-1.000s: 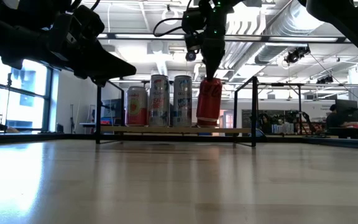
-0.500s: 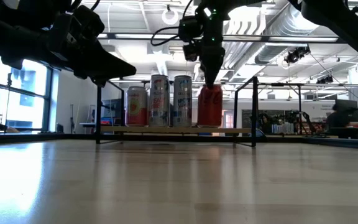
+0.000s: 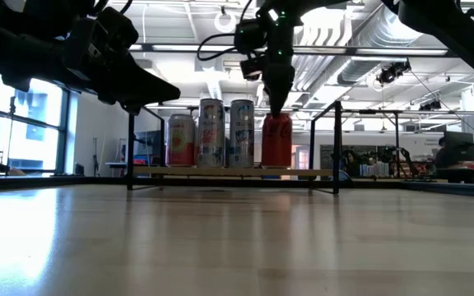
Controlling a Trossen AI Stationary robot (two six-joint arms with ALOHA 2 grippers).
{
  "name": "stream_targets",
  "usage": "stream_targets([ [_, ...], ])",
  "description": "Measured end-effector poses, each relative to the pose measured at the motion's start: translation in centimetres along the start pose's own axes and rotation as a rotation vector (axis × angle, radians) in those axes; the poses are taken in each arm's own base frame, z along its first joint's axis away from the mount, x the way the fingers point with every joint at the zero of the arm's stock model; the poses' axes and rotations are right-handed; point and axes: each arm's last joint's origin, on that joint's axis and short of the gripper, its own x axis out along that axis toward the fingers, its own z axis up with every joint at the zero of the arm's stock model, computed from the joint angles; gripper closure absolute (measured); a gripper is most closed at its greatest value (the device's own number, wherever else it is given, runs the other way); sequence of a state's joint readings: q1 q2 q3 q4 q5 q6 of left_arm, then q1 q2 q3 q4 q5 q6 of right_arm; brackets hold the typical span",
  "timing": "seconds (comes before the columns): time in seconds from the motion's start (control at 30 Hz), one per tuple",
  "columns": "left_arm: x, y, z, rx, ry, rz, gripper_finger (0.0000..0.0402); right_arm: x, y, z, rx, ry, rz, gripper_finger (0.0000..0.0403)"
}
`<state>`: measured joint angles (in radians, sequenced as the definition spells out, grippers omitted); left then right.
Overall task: Place canned beverage on shelf
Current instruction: Put the red soda can on the shelf aligned with the other red soda can, then return to Home Position
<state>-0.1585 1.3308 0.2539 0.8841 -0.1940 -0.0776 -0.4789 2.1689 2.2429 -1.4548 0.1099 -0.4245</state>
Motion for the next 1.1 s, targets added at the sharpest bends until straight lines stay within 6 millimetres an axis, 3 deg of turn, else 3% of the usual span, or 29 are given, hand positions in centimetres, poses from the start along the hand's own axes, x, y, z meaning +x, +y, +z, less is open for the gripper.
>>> stream_targets([
  [0.63, 0.0, 0.0, 0.0, 0.000, 0.000, 0.000, 0.0383, -0.1, 0.3, 0.1, -0.012, 0.010, -0.016, 0.0117],
  [0.97, 0.0, 0.0, 0.0, 0.000, 0.004, 0.000, 0.0383, -4.1, 1.4, 0.1, -0.006, -0.084, -0.041, 0.0117],
  [1.1, 0.0, 0.0, -0.1, 0.002, 0.013, -0.017, 0.0383, -5.2, 2.1, -0.4, 0.039, -0.090, -0.027, 0.0145],
])
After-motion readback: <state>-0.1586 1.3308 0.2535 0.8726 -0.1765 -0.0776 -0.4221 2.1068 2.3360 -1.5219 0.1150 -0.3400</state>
